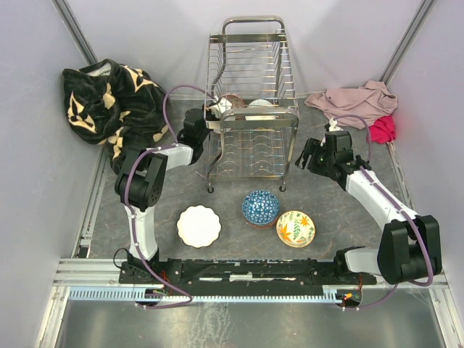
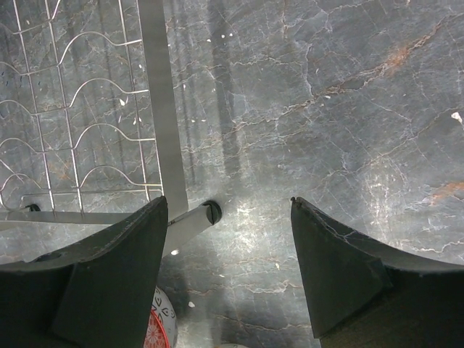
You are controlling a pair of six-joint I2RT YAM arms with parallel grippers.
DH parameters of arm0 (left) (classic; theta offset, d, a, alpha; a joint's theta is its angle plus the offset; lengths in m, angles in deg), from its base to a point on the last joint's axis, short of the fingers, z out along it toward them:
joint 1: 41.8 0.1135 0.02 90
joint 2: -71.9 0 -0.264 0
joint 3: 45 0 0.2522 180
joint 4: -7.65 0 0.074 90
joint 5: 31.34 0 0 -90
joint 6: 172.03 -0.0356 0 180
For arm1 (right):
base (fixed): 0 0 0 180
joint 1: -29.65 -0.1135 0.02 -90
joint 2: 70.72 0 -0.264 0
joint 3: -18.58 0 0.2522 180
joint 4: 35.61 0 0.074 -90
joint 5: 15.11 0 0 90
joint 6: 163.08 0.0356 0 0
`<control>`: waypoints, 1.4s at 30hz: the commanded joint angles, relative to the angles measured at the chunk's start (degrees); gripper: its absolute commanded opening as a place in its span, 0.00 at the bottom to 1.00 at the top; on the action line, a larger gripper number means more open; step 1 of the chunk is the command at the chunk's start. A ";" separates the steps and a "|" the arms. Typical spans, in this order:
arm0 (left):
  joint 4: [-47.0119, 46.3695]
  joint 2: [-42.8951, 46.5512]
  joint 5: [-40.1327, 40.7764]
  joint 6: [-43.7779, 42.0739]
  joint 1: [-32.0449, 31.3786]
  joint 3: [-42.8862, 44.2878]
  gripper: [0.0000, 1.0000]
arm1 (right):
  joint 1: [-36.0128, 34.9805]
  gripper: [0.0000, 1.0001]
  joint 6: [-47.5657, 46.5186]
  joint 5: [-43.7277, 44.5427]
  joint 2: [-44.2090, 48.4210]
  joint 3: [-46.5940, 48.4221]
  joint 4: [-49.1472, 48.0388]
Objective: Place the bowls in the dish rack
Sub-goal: Place the bowl in the dish rack.
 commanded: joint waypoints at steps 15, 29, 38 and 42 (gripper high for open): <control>-29.14 -7.57 1.67 -16.30 -3.55 1.03 0.03 | -0.50 0.75 0.86 -5.11 7.47 -6.49 -12.62; -34.13 -6.27 -1.70 -14.32 -2.10 -5.73 0.03 | -0.61 0.74 1.09 -5.90 6.78 -6.50 -13.42; -31.03 -4.43 -3.41 -10.78 -0.89 -6.70 0.12 | -0.57 0.74 1.01 -5.65 6.25 -6.32 -13.27; -31.20 -4.45 -4.17 -9.84 -0.95 -7.25 0.19 | -0.61 0.74 0.79 -5.38 6.37 -6.23 -13.05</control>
